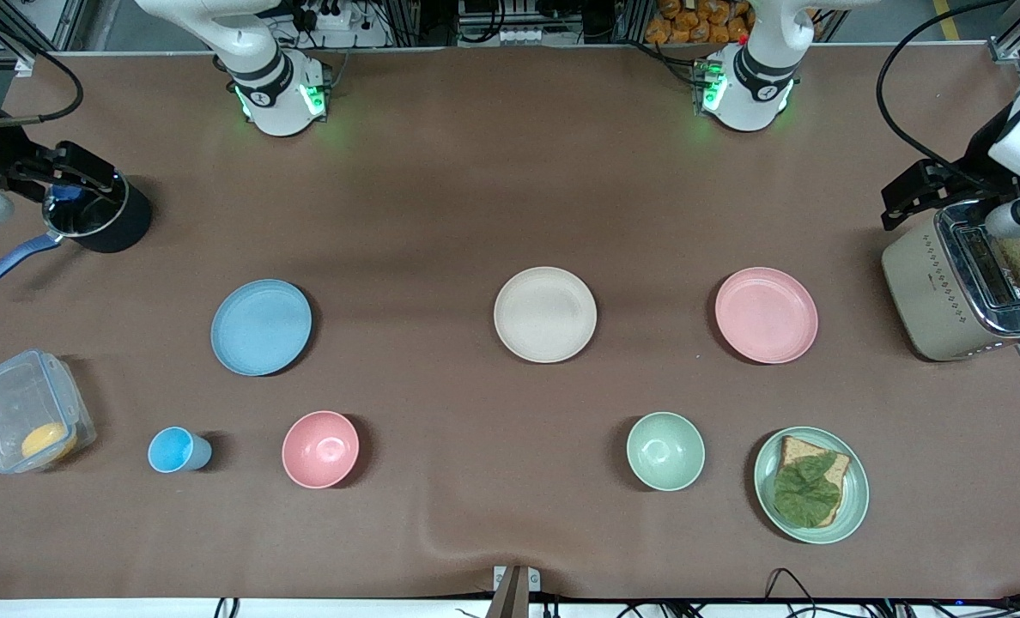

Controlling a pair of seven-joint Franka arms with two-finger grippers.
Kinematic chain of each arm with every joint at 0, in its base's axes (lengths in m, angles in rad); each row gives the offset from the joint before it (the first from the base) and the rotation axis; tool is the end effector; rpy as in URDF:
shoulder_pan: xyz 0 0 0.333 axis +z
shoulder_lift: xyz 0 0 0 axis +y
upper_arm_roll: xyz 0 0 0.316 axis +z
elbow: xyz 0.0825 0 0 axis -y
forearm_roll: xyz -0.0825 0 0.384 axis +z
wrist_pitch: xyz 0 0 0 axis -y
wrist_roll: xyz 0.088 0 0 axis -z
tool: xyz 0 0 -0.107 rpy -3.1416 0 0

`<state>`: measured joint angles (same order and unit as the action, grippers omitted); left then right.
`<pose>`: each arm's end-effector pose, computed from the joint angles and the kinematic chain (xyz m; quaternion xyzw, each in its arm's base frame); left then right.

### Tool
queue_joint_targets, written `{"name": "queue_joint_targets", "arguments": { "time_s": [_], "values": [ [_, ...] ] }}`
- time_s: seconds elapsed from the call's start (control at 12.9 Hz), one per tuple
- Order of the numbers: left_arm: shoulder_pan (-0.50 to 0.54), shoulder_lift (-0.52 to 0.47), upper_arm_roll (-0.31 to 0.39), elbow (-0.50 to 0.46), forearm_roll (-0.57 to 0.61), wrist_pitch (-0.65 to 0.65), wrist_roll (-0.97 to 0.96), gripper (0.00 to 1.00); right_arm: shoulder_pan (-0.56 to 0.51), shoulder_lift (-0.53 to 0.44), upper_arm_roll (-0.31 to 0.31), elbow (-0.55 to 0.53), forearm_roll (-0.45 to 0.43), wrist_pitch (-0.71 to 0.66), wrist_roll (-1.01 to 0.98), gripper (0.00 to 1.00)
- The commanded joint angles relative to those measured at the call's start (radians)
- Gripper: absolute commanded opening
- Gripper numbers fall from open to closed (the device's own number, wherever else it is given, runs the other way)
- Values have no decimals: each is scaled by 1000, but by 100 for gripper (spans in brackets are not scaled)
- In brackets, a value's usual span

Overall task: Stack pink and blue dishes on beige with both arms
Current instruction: 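Move the left gripper to the pink plate while the right gripper reaches blue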

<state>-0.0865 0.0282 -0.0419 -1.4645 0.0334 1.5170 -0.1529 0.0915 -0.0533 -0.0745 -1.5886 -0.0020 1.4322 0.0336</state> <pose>0.5543 -0.0674 0.6540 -0.9997 -0.0134 -0.0143 0.0142 0.5229 0.0075 0.6335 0.9986 -0.0082 -0.0516 0.0003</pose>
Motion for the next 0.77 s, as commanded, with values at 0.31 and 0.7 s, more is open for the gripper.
{"name": "queue_joint_targets", "arguments": {
  "time_s": [0.31,0.7],
  "values": [
    [14,16,11,-5,-23,-23,10,100,4,-7,7,1,-21,-1,-3,100],
    [51,56,16,-291,-10,243,27,100,19,19,9,-1,-16,5,-3,100]
  ]
}}
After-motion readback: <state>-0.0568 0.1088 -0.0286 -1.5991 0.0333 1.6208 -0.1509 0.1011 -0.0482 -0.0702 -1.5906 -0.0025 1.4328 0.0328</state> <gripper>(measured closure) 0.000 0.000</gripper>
